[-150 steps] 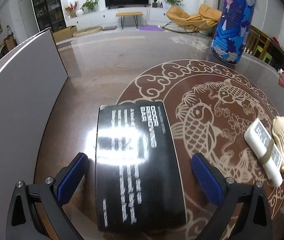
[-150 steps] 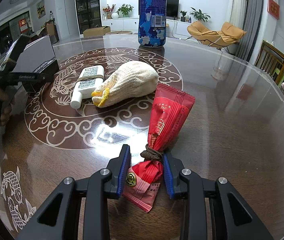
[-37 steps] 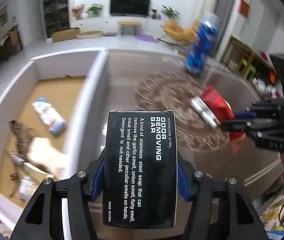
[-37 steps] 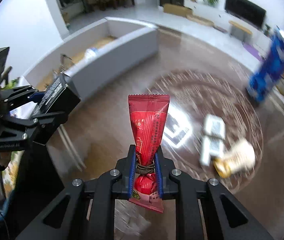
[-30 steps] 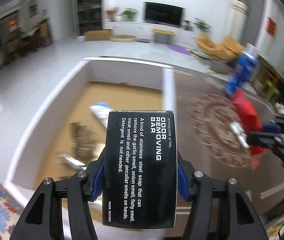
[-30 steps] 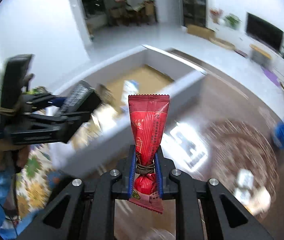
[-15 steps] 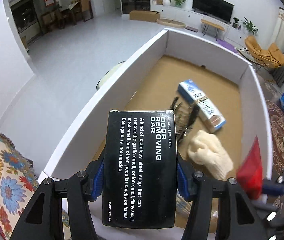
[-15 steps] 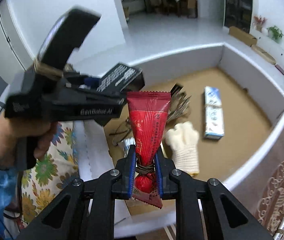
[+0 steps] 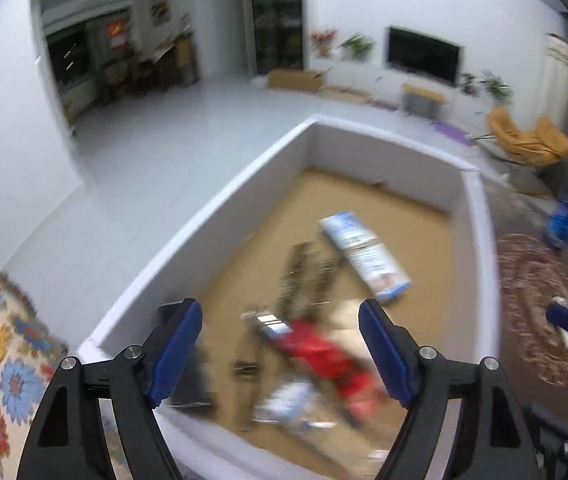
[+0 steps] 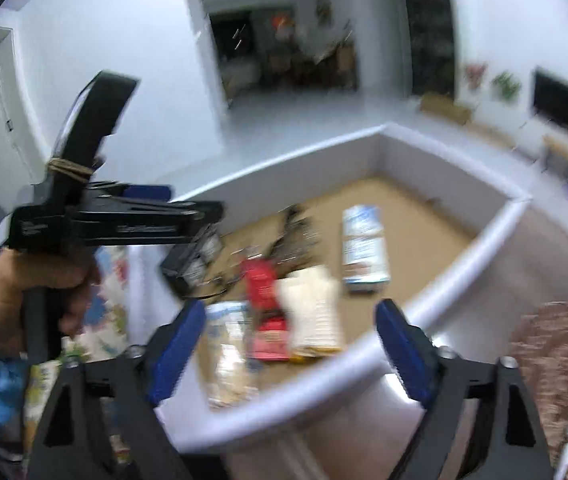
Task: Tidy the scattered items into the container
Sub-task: 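Move both open tools back over the table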
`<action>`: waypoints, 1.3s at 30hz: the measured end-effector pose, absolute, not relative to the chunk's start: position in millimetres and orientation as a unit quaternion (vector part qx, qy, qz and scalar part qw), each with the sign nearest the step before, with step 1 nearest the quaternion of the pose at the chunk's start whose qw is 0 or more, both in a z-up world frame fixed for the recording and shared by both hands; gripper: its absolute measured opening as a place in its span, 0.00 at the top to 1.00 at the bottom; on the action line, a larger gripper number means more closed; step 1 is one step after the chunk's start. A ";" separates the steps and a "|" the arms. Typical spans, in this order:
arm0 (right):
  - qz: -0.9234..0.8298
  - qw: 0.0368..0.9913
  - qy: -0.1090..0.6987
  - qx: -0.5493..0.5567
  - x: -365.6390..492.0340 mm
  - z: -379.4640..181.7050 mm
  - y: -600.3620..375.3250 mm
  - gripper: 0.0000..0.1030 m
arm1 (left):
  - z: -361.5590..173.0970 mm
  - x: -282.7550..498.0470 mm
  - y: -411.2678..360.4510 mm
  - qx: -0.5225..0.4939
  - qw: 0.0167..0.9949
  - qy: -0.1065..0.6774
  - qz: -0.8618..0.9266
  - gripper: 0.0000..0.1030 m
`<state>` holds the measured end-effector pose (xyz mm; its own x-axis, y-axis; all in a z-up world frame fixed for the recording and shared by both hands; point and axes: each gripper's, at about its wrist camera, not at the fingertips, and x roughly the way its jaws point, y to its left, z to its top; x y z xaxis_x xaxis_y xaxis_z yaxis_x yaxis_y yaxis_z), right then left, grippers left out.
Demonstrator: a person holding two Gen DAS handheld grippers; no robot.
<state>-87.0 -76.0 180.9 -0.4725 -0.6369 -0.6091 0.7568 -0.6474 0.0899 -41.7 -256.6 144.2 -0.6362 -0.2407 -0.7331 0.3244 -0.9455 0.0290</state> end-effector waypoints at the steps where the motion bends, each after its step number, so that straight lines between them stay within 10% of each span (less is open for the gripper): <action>1: -0.866 0.391 0.093 0.298 -84.1 180.2 -55.2 0.03 | 149.5 -40.6 -239.6 0.388 0.141 0.047 -0.909 0.19; 8: -0.915 0.261 0.072 0.300 -82.0 139.9 96.5 0.02 | 161.0 -25.5 -88.9 0.352 -0.010 0.014 -0.936 0.01; 18: -0.915 0.094 0.068 0.387 -53.6 87.9 265.7 0.00 | 41.1 -48.9 69.8 0.442 -0.102 -0.047 -0.890 0.01; 39: -0.893 0.034 0.024 0.449 -49.6 47.4 321.4 0.00 | -13.6 -84.4 90.5 0.462 -0.103 -0.057 -0.879 0.01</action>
<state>-49.6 321.4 47.4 -0.5948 -0.0397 -0.8029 0.0832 -0.9965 -0.0124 -84.4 90.5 -13.6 -0.5529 0.1282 -0.8233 -0.2326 -0.9726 0.0047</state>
